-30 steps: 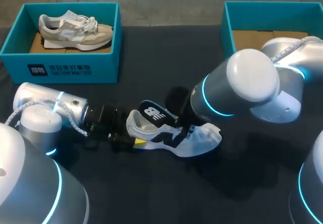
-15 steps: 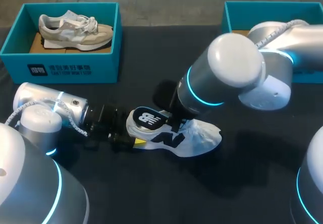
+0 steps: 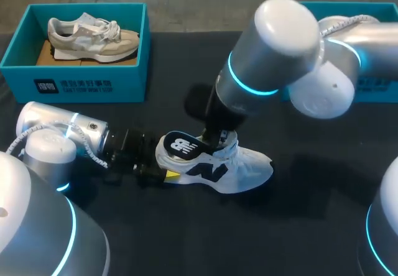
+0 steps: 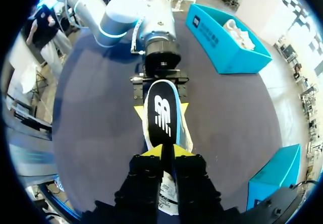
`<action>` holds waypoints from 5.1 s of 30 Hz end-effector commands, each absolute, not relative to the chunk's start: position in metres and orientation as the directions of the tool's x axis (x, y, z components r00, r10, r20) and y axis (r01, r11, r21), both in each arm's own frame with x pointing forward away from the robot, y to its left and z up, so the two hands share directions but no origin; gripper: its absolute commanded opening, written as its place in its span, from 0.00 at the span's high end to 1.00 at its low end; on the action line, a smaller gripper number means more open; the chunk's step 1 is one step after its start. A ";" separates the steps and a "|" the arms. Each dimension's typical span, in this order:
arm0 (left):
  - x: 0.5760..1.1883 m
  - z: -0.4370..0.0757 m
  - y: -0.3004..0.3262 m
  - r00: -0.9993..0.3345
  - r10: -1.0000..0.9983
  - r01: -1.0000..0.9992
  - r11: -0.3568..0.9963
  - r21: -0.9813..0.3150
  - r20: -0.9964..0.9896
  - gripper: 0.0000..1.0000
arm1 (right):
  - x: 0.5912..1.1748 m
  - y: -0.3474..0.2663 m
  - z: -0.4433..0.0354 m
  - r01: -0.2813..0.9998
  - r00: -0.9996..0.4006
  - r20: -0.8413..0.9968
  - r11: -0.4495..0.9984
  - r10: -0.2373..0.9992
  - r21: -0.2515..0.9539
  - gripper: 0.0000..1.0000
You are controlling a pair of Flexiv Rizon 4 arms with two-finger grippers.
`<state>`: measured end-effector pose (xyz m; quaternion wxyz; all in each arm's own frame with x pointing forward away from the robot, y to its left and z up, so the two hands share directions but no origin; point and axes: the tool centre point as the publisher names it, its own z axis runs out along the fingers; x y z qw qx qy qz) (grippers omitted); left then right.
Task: Take the shoe out of the shoebox, open the shoe tongue, remove and reinsert the insole, then place the shoe into the shoebox
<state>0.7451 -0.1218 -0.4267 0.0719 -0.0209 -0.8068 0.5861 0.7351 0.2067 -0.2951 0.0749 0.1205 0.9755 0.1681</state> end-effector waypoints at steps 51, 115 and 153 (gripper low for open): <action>0.746 -0.429 -0.122 -0.989 0.116 -0.051 0.313 -0.948 0.091 1.00 | 0.777 0.258 -0.314 0.042 -0.916 0.383 0.920 -0.121 0.390 0.51; 0.746 -0.429 -0.122 -0.989 0.116 -0.051 0.313 -0.948 0.091 1.00 | 0.755 0.251 -0.356 0.047 -0.826 0.508 0.869 -0.244 0.493 0.73; 0.746 -0.429 -0.122 -0.989 0.116 -0.051 0.313 -0.948 0.091 1.00 | 0.759 0.254 -0.323 0.032 -0.898 0.375 0.815 -0.231 0.578 1.00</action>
